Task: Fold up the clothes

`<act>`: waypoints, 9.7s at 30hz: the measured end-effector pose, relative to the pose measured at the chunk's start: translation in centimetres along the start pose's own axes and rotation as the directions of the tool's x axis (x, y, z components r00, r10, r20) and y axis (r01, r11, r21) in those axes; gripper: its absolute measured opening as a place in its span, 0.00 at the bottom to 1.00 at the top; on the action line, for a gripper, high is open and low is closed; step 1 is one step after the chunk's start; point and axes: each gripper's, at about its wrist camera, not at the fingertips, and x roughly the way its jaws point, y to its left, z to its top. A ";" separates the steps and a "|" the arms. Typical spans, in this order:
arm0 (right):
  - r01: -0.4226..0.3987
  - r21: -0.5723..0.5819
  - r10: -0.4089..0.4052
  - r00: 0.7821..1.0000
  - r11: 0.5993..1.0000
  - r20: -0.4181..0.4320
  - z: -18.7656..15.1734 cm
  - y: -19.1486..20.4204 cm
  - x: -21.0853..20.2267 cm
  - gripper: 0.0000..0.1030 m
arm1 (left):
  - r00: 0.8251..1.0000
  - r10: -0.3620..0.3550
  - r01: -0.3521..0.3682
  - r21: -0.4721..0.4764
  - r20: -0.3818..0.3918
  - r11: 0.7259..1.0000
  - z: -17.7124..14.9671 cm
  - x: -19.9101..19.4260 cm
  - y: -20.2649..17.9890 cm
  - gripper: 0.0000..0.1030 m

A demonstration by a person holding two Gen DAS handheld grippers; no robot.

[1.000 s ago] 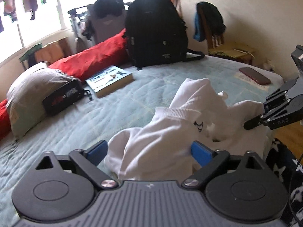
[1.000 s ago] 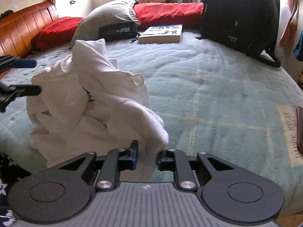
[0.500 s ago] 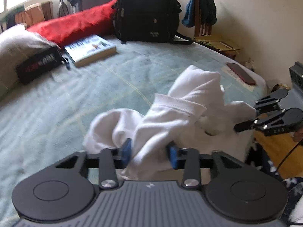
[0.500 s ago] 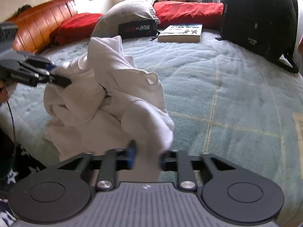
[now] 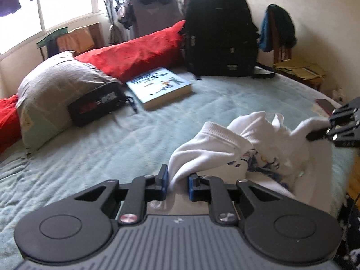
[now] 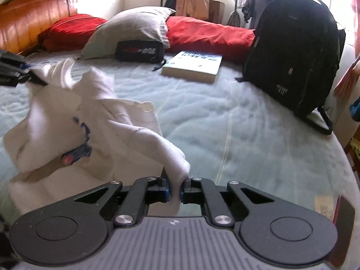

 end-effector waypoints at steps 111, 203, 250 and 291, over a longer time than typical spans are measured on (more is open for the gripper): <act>-0.184 0.286 0.217 0.972 0.940 -0.088 -8.0 7.1 -3.3 0.99 | 0.781 0.469 -0.526 -0.030 -0.412 0.850 -11.5 0.0 0.7 0.84; -0.252 0.166 0.281 0.943 0.953 -0.181 -3.6 12.7 -0.8 1.00 | 0.861 0.414 -0.471 -0.154 -0.296 0.869 -13.4 1.2 11.9 0.83; -0.196 0.235 0.253 0.936 0.952 -0.244 -5.2 12.1 2.2 1.00 | 0.732 0.568 -0.674 -0.275 -0.377 0.686 -15.3 2.0 18.6 0.84; -0.159 0.275 0.218 0.955 0.948 -0.200 -6.2 9.1 1.3 1.00 | 0.762 0.519 -0.614 -0.178 -0.387 0.769 -16.7 -4.3 16.3 0.84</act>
